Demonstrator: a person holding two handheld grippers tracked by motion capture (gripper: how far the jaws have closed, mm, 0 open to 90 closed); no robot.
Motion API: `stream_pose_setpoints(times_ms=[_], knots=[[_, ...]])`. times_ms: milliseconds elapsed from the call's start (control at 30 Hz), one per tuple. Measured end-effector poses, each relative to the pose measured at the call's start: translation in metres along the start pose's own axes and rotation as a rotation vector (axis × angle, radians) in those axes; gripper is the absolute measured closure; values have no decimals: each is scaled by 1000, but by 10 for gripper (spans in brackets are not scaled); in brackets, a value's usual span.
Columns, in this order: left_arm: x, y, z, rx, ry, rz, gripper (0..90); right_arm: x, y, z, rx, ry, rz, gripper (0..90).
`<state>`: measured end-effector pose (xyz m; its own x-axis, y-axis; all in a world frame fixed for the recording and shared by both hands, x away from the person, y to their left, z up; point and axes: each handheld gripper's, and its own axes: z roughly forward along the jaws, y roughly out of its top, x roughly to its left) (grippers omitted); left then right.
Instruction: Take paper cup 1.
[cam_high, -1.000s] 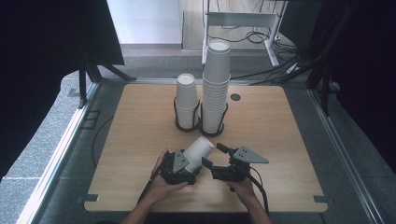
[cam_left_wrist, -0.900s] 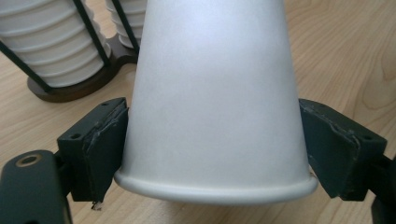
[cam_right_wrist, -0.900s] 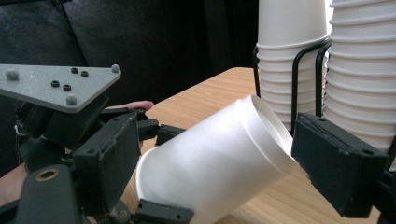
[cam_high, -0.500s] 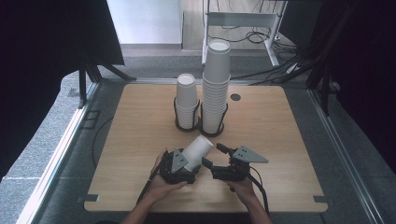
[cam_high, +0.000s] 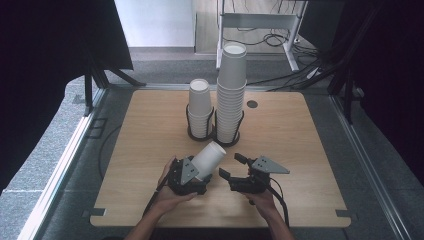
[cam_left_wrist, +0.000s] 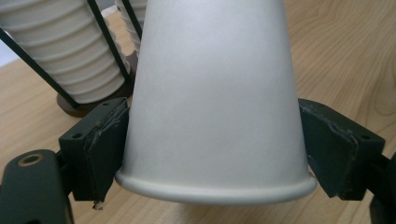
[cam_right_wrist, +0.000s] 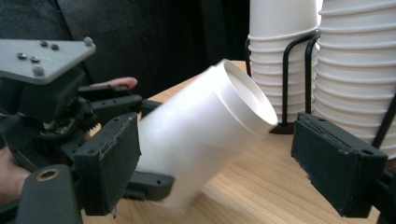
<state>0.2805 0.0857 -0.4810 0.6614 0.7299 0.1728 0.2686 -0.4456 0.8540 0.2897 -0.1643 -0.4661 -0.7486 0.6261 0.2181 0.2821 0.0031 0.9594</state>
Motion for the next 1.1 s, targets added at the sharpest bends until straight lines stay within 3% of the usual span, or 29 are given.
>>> stream_pose_setpoints(times_ms=[233, 733, 900, 1100], knots=[[2, 0, -1, 1, 10, 15, 141, -3, -3, 3, 24, -3, 6, 158], [6, 4, -2, 5, 28, 59, 141, -8, -5, 3, 71, -19, -36, 158], [6, 3, -2, 22, 33, 91, 141, -8, 0, 3, 105, -30, -92, 158], [5, 7, -1, 37, 39, 133, 141, -6, 1, 8, 239, -77, -261, 159]])
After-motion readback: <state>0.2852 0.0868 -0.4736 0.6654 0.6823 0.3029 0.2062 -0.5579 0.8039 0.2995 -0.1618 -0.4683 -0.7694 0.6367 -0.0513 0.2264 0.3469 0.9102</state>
